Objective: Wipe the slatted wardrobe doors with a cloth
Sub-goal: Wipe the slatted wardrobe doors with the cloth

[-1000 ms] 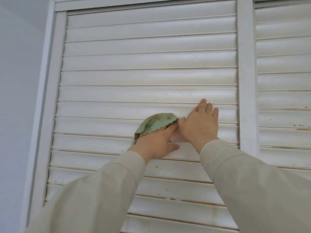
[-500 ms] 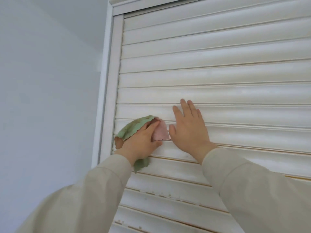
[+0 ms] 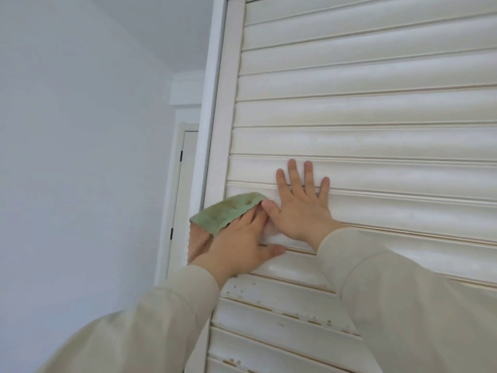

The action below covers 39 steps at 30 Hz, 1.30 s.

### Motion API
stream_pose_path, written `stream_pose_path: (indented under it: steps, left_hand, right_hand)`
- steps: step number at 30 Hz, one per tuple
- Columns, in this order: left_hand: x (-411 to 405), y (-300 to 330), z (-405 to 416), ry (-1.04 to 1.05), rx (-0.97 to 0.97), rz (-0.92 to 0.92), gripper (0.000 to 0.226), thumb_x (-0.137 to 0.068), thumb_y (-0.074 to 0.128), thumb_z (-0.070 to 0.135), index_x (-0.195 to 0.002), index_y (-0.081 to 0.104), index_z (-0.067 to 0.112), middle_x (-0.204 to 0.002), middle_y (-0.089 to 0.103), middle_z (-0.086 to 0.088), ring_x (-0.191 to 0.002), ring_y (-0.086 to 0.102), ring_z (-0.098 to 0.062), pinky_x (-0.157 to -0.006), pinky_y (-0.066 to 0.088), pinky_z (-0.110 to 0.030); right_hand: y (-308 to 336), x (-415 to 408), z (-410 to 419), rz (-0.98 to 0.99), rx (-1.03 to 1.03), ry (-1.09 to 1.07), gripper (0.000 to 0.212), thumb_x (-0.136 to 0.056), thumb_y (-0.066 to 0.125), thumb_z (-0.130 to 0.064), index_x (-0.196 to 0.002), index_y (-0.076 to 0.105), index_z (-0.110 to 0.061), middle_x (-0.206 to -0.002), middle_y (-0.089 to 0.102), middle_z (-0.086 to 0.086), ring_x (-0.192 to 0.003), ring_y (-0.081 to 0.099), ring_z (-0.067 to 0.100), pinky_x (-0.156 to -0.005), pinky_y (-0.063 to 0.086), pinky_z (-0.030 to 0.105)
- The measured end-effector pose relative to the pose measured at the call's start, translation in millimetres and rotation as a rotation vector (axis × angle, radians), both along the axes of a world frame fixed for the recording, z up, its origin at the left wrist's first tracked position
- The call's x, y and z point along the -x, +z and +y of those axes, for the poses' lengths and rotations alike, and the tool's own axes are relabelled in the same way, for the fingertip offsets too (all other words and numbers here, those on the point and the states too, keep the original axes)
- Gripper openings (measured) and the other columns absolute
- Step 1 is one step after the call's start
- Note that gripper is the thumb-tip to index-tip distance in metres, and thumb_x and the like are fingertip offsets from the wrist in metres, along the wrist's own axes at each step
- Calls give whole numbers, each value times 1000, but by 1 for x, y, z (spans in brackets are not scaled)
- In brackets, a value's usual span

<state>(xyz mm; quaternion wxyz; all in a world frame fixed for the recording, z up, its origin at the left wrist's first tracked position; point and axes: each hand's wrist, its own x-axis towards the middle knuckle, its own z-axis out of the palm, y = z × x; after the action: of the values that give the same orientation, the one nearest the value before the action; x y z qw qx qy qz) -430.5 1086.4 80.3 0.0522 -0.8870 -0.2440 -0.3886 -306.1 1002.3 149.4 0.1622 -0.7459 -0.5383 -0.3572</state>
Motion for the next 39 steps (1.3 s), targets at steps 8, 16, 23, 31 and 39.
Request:
stream_pose_path:
  steps: [8,16,23,31,39]
  left_hand:
    - [18,5,23,126,-5,-126,90,-91,47,67,-159,5,26,-166,4,7,-151,8,-13,-119,18,-36]
    - [17,2,29,9,-171,-100,68,-90,55,53,-151,32,34,-150,36,9,-133,40,-18,-109,37,-35]
    - [24,-8,34,-27,-130,-295,33,-91,59,36,-119,64,19,-114,51,1,-108,54,-20,-95,46,-38]
    - [19,-2,24,189,-155,-305,48,-94,28,49,-114,67,32,-113,60,6,-110,53,-23,-92,42,-39]
    - [21,18,-8,277,46,-196,37,-108,28,39,-130,57,38,-126,63,11,-114,60,-18,-62,25,-25]
  right_hand:
    - [-5,3,5,-24,11,-63,77,-96,16,-66,-155,-15,-29,-157,-36,-3,-142,-38,29,-115,-18,58]
    - [-6,4,2,-51,8,-73,73,-99,22,-58,-156,-13,-28,-159,-32,-3,-144,-34,29,-116,-15,57]
    - [-5,6,-7,-104,47,-108,79,-96,35,-49,-156,-12,-27,-160,-30,0,-146,-29,31,-118,-9,57]
    - [-4,3,-12,-106,80,-106,81,-94,37,-44,-155,-14,-30,-160,-30,-3,-146,-29,29,-119,-10,54]
    - [-6,4,-12,-110,89,-112,85,-92,40,-45,-155,-14,-28,-160,-29,0,-146,-29,32,-118,-11,56]
